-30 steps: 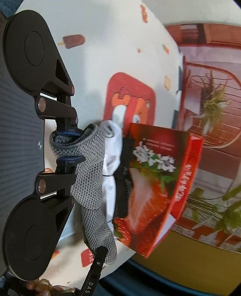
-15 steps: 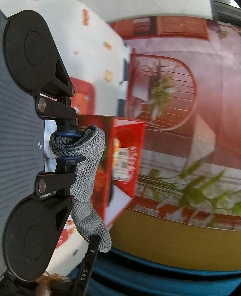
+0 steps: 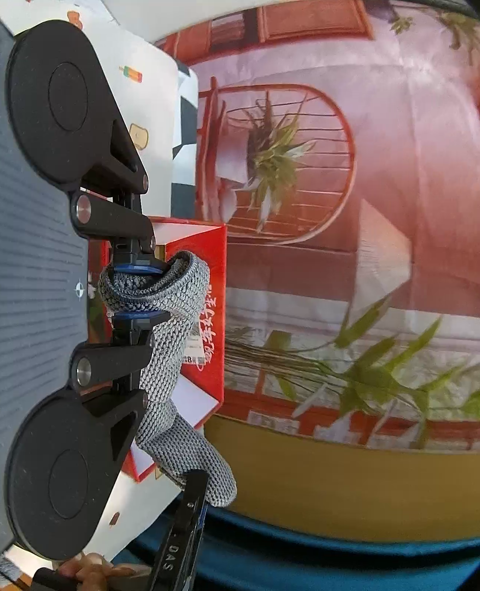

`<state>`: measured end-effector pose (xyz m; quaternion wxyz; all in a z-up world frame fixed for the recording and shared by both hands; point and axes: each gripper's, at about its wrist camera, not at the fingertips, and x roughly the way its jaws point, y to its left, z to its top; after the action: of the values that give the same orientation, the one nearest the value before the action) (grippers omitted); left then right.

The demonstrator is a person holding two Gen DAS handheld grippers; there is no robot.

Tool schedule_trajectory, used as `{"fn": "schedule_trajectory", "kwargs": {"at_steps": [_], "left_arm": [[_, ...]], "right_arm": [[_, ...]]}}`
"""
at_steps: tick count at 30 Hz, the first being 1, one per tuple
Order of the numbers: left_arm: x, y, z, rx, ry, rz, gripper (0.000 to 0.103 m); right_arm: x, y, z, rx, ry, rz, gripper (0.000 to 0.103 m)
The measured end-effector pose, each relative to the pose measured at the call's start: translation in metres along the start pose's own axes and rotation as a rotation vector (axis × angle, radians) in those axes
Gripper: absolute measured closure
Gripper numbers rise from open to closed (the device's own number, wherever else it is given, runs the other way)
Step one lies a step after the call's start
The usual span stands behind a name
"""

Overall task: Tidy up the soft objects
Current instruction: 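Lift the grey knit cloth with both grippers toward the red box, then lower the grey knit cloth into the box and open both grippers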

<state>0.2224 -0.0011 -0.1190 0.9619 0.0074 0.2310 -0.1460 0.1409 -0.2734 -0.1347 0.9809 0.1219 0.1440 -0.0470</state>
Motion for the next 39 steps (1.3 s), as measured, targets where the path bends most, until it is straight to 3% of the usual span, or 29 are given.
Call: {"fn": "schedule_trajectory", "kwargs": {"at_steps": [6,10,15,27,29,31,34,37,39], "left_arm": [[0.048,-0.007,0.008,0.044,0.105,-0.002,0.083],[0.078,-0.009,0.004,0.066,0.220,-0.008,0.083],[0.099,-0.006,-0.002,0.077,0.297,0.005,0.083],[0.109,-0.011,-0.002,0.102,0.341,0.017,0.081],[0.104,-0.011,-0.001,0.117,0.329,0.008,0.077],[0.102,-0.012,0.000,0.127,0.321,0.001,0.063],[0.094,-0.013,0.002,0.137,0.286,0.004,0.038],[0.084,-0.014,0.004,0.146,0.248,0.004,0.023],[0.076,-0.015,0.005,0.148,0.217,0.013,0.010]], "right_arm": [[0.037,-0.004,-0.001,-0.048,0.084,-0.037,0.084],[0.061,-0.012,-0.008,-0.030,0.164,-0.053,0.084],[0.082,-0.020,-0.021,0.006,0.253,-0.063,0.084],[0.091,-0.028,-0.032,0.045,0.297,-0.074,0.084],[0.090,-0.029,-0.033,0.046,0.296,-0.077,0.084],[0.086,-0.028,-0.033,0.042,0.285,-0.085,0.082],[0.081,-0.024,-0.032,0.015,0.263,-0.101,0.071],[0.072,-0.021,-0.033,-0.003,0.223,-0.115,0.063],[0.065,-0.021,-0.033,-0.006,0.191,-0.121,0.048]]}}
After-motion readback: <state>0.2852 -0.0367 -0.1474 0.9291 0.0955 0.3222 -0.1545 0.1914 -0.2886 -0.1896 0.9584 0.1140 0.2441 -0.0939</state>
